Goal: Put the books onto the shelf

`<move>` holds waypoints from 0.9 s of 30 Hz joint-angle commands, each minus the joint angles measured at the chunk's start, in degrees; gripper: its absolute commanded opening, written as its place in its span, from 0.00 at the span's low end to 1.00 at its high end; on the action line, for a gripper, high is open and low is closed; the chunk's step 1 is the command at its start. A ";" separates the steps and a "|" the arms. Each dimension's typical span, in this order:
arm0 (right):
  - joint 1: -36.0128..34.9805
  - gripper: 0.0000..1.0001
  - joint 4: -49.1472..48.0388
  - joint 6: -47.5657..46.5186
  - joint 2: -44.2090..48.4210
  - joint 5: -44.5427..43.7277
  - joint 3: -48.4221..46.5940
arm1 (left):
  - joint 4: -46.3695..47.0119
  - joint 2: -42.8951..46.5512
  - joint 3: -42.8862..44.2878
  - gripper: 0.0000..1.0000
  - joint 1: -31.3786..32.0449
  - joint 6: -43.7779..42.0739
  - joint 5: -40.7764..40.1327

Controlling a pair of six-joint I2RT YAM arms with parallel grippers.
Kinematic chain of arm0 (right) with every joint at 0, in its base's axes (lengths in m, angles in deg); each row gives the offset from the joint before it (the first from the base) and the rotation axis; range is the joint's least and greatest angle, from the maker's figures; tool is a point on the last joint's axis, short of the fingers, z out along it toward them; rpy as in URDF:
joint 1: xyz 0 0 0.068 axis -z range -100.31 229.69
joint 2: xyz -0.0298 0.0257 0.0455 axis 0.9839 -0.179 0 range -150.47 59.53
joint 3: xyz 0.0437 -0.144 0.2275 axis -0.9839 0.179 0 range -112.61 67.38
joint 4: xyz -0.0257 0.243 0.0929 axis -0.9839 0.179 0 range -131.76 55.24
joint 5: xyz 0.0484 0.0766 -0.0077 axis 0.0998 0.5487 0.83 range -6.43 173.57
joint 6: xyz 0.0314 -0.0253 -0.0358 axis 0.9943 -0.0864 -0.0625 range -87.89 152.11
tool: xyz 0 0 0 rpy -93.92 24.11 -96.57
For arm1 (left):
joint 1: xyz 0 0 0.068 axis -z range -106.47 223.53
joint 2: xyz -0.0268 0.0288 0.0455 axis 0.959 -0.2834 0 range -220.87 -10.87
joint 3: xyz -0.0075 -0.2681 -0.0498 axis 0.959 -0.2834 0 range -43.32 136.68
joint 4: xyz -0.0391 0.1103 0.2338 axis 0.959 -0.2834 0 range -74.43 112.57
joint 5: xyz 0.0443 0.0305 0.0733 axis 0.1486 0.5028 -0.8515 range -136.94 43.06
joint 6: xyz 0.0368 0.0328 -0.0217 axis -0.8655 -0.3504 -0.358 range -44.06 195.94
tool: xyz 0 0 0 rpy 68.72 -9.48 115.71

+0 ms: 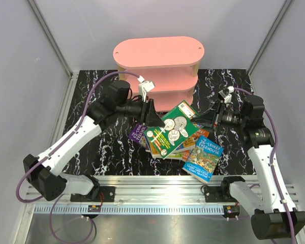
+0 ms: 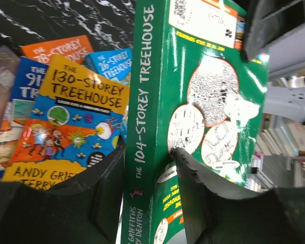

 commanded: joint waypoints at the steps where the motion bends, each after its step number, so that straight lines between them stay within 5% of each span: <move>1: -0.14 0.00 -4.00 0.71 0.33 2.01 -2.63 | 4.82 3.10 -1.21 0.45 -0.10 4.25 10.06; 9: -0.14 0.00 -5.84 0.70 -1.42 -1.41 -3.07 | 6.40 3.02 -0.34 0.36 -0.01 9.00 19.65; 10: -0.14 0.00 -6.19 0.70 -1.60 -1.68 -3.33 | 6.41 2.75 -0.07 0.32 -0.01 9.27 20.35; 12: -0.14 0.00 -5.84 0.35 -2.21 -3.25 -3.95 | 4.49 2.05 1.58 0.04 0.60 8.92 20.89; 16: -0.14 0.00 -5.40 0.44 -3.18 -5.63 -6.32 | -1.31 0.82 6.33 0.00 0.78 5.94 17.12; 21: -0.23 0.99 2.22 -5.15 -5.02 -8.96 -12.20 | -20.44 -6.71 26.17 0.00 -0.18 -3.91 -0.01; 27: -0.23 1.00 24.73 -19.06 -7.67 -22.67 -26.61 | -20.67 -12.80 43.78 0.00 -8.79 -1.55 -8.90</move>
